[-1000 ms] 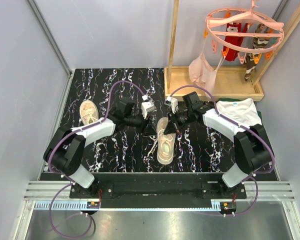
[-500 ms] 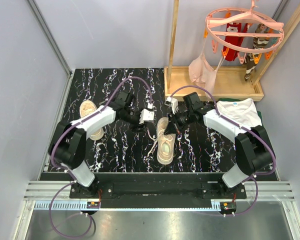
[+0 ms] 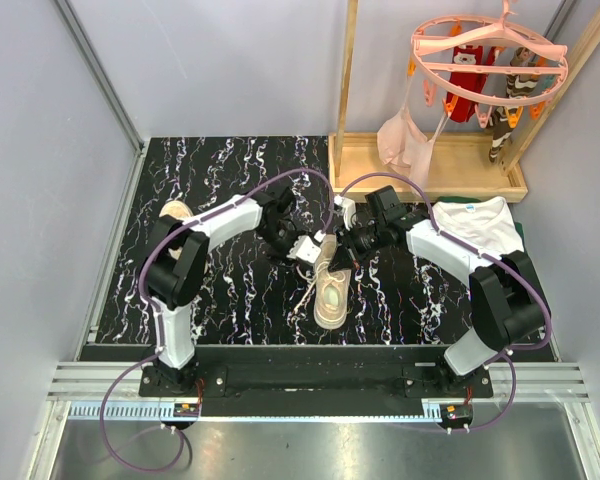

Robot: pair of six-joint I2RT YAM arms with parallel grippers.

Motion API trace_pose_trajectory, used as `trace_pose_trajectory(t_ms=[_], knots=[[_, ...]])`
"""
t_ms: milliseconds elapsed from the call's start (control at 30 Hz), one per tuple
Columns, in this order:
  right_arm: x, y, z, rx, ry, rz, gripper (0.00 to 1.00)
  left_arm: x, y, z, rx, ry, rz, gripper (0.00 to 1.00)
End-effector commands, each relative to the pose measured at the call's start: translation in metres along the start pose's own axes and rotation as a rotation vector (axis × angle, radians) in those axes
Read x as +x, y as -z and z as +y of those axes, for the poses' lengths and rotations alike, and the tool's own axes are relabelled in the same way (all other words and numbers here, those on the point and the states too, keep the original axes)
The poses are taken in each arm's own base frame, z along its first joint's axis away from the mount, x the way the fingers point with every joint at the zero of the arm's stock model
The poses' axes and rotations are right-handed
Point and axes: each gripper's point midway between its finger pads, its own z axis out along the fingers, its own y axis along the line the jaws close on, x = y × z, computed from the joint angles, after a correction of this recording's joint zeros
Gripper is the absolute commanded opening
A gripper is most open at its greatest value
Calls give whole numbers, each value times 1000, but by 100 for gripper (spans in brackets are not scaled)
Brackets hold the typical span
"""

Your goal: Tie the shoes

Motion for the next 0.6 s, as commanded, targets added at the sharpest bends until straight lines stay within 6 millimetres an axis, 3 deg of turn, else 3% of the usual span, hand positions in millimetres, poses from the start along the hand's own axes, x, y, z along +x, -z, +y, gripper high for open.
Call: trace_pose_trajectory(t_ms=[0, 300, 400, 433, 567], knots=[[-13, 5, 8, -2, 45, -35, 0, 5, -3, -3, 82, -108, 54, 54], [-15, 4, 9, -10, 42, -37, 0, 20, -21, -2, 156, -163, 124, 53], [-15, 4, 8, -8, 38, -36, 0, 27, -25, -6, 205, -177, 157, 44], [-14, 4, 8, -9, 35, -34, 0, 28, -25, -7, 215, -187, 163, 36], [-13, 3, 7, -6, 35, -30, 0, 36, -26, -16, 262, -217, 219, 19]])
